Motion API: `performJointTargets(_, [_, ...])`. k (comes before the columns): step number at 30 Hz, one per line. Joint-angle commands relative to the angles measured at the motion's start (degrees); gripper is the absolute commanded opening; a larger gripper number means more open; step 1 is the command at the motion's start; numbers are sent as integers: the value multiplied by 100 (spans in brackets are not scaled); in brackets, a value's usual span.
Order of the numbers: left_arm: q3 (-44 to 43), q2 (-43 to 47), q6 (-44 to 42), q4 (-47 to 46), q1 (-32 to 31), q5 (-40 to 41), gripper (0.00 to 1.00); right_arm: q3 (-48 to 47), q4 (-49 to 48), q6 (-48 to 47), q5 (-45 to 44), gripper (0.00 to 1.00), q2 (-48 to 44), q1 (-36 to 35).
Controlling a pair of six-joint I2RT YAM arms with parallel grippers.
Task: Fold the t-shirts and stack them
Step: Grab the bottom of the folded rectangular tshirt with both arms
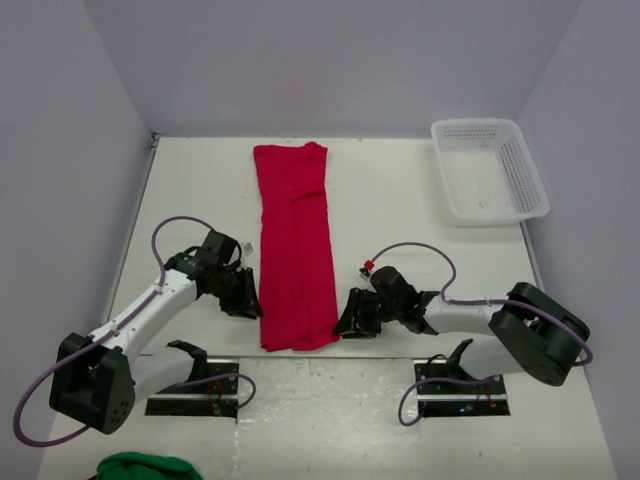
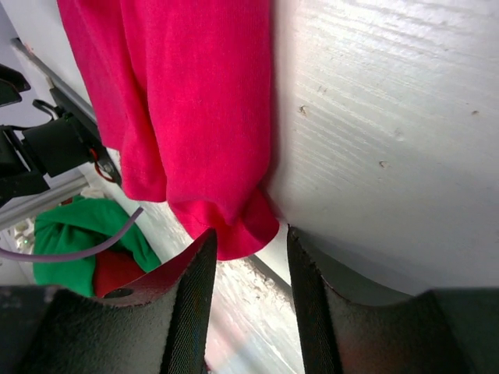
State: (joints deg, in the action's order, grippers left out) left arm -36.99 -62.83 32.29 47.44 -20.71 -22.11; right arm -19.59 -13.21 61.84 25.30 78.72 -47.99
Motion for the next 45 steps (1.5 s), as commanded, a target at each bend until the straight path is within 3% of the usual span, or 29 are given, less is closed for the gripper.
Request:
performJointTargets(1, [-221, 25, -48, 29, -30, -118, 24, -44, 425, -190, -429, 44, -146, -18])
performJointTargets(8, [-256, 104, -30, 107, -30, -101, 24, -194, 135, -252, -210, 45, 459, -9])
performJointTargets(15, [-212, 192, -21, 204, -30, -109, 24, -238, -129, -199, -51, 39, 742, -9])
performJointTargets(21, [-54, 157, -47, 204, -38, -180, 23, -115, -111, -147, -157, 27, 522, -9])
performJointTargets(22, [-10, 122, -83, 204, -38, -197, 23, -80, -111, -129, -192, 23, 504, -9])
performJointTargets(23, [16, 96, -126, 230, -38, -197, 23, -62, -111, -120, -201, 10, 487, -9])
performJointTargets(26, [139, 25, -144, 222, -56, -197, 26, -71, -147, -111, -192, 0, 530, -9])
performJointTargets(30, [315, 7, -153, 196, -65, -425, 32, -80, -182, -102, -192, 0, 548, -9])
performJointTargets(32, [403, 16, -110, 187, -82, -549, 40, -71, -217, -85, -201, 0, 531, -9])
performJointTargets(45, [1053, 7, 233, -595, -399, -619, 38, -27, -393, -85, -87, 0, 583, -9])
